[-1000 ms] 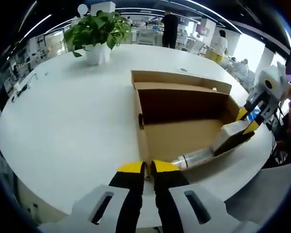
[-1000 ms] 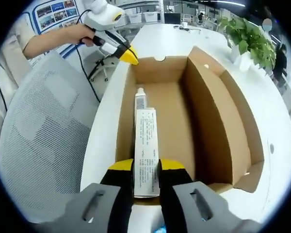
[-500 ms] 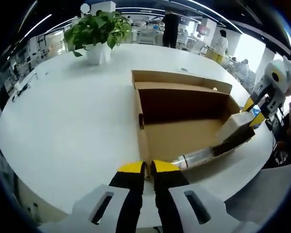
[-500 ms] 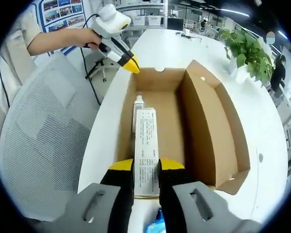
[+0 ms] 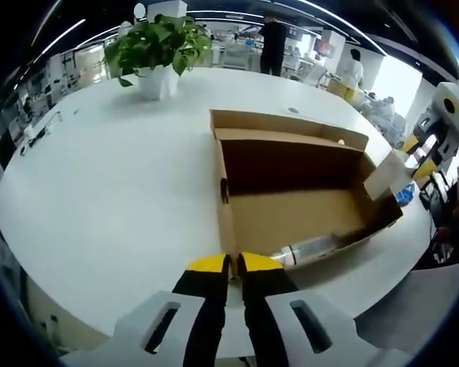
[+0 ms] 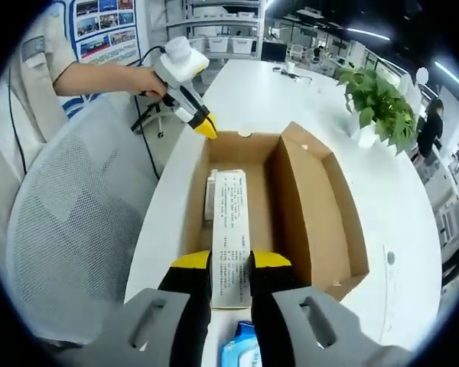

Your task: Operate the shoe box by opening the lid, removing the specified soft item, and placing it in the target area until the item is outside and the box remains undamaged.

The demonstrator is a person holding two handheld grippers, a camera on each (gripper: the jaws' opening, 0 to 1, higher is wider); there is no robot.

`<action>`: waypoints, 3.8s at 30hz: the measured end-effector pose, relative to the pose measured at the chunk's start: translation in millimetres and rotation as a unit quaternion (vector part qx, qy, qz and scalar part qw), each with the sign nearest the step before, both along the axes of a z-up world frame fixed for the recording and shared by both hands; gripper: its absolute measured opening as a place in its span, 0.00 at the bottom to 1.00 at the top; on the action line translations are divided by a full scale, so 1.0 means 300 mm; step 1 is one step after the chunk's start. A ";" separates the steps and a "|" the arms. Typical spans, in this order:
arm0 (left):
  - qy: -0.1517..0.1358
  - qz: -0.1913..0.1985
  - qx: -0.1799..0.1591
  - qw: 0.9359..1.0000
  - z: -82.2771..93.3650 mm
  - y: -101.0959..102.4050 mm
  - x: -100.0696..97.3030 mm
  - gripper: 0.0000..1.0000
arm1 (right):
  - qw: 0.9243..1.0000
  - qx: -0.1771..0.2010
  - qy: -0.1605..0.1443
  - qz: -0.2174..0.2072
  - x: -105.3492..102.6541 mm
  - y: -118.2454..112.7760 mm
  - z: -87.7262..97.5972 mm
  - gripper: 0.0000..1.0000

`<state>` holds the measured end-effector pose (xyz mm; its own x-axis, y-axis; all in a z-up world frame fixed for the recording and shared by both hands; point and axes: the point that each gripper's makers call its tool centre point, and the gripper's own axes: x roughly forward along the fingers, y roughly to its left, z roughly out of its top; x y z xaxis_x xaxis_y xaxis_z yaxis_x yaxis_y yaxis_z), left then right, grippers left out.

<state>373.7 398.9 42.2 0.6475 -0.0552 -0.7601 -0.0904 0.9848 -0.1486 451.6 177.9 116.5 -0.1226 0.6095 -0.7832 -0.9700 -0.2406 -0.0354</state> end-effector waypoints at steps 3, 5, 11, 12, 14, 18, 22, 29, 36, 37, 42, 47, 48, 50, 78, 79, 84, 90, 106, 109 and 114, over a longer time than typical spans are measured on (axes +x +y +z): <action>0.001 0.001 0.000 1.000 0.000 0.001 0.000 0.04 | 1.000 0.003 -0.002 -0.002 0.009 -0.016 0.019 0.15; 0.001 0.002 0.000 1.000 0.000 0.001 0.000 0.04 | 1.000 0.004 -0.006 -0.002 0.015 -0.029 0.031 0.15; 0.004 0.004 0.002 1.000 0.000 0.001 0.000 0.03 | 1.000 0.006 -0.013 -0.004 0.033 -0.065 0.061 0.15; 0.004 0.004 0.003 1.000 0.000 0.001 0.000 0.03 | 1.000 0.006 -0.014 -0.004 0.037 -0.070 0.064 0.15; 0.004 0.006 0.002 1.000 -0.001 0.001 0.000 0.03 | 1.000 0.007 -0.015 -0.007 0.046 -0.085 0.072 0.15; 0.004 0.012 -0.003 1.000 -0.001 0.000 -0.001 0.03 | 1.000 0.006 -0.018 -0.009 0.058 -0.117 0.086 0.15; 0.006 0.012 0.002 1.000 -0.002 0.001 -0.001 0.03 | 1.000 0.003 -0.022 -0.015 0.078 -0.152 0.095 0.15; 0.008 0.018 -0.003 1.000 -0.002 0.002 -0.001 0.03 | 0.999 0.000 -0.034 -0.024 0.114 -0.206 0.103 0.15; 0.012 0.017 -0.004 1.000 -0.003 0.003 0.000 0.03 | 0.999 -0.002 -0.041 -0.033 0.146 -0.259 0.116 0.15; 0.012 0.017 -0.004 1.000 -0.003 0.003 0.001 0.03 | 0.998 -0.004 -0.041 -0.036 0.154 -0.271 0.115 0.15; 0.013 0.018 -0.005 1.000 -0.005 0.004 0.002 0.03 | 0.998 -0.012 -0.046 -0.038 0.175 -0.314 0.108 0.15; 0.014 0.020 -0.005 1.000 -0.006 0.004 0.003 0.03 | 0.998 -0.016 -0.049 -0.043 0.202 -0.350 0.105 0.15; 0.014 0.020 -0.005 1.000 -0.006 0.004 0.003 0.03 | 0.998 -0.018 -0.051 -0.043 0.206 -0.359 0.104 0.15; 0.015 0.020 -0.006 1.000 -0.006 0.004 0.003 0.03 | 0.997 -0.022 -0.053 -0.045 0.214 -0.372 0.100 0.15; 0.026 0.022 -0.014 0.999 -0.007 0.006 0.006 0.03 | 0.993 -0.069 -0.070 -0.070 0.399 -0.599 -0.015 0.16; 0.027 0.022 -0.013 0.999 -0.007 0.006 0.006 0.03 | 0.993 -0.070 -0.071 -0.069 0.402 -0.601 -0.017 0.16; 0.028 0.023 -0.014 0.999 -0.007 0.007 0.006 0.03 | 0.992 -0.081 -0.071 -0.072 0.438 -0.639 -0.050 0.16; 0.030 0.023 -0.014 0.999 -0.007 0.007 0.007 0.03 | 0.990 -0.093 -0.072 -0.073 0.464 -0.684 -0.087 0.16; 0.032 0.022 -0.015 0.999 -0.008 0.007 0.010 0.03 | 0.985 -0.126 -0.070 -0.096 0.526 -0.827 -0.181 0.16; 0.032 0.022 -0.015 0.999 -0.009 0.008 0.011 0.03 | 0.983 -0.135 -0.074 -0.098 0.545 -0.853 -0.205 0.16; 0.032 0.023 -0.016 0.999 -0.010 0.008 0.012 0.03 | 0.981 -0.145 -0.072 -0.105 0.572 -0.888 -0.240 0.16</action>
<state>377.3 401.3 39.2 0.6001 -0.0522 -0.7982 -0.1450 0.9743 -0.1727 623.3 -88.4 44.6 0.1067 0.3575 -0.9278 -0.9892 -0.0557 -0.1352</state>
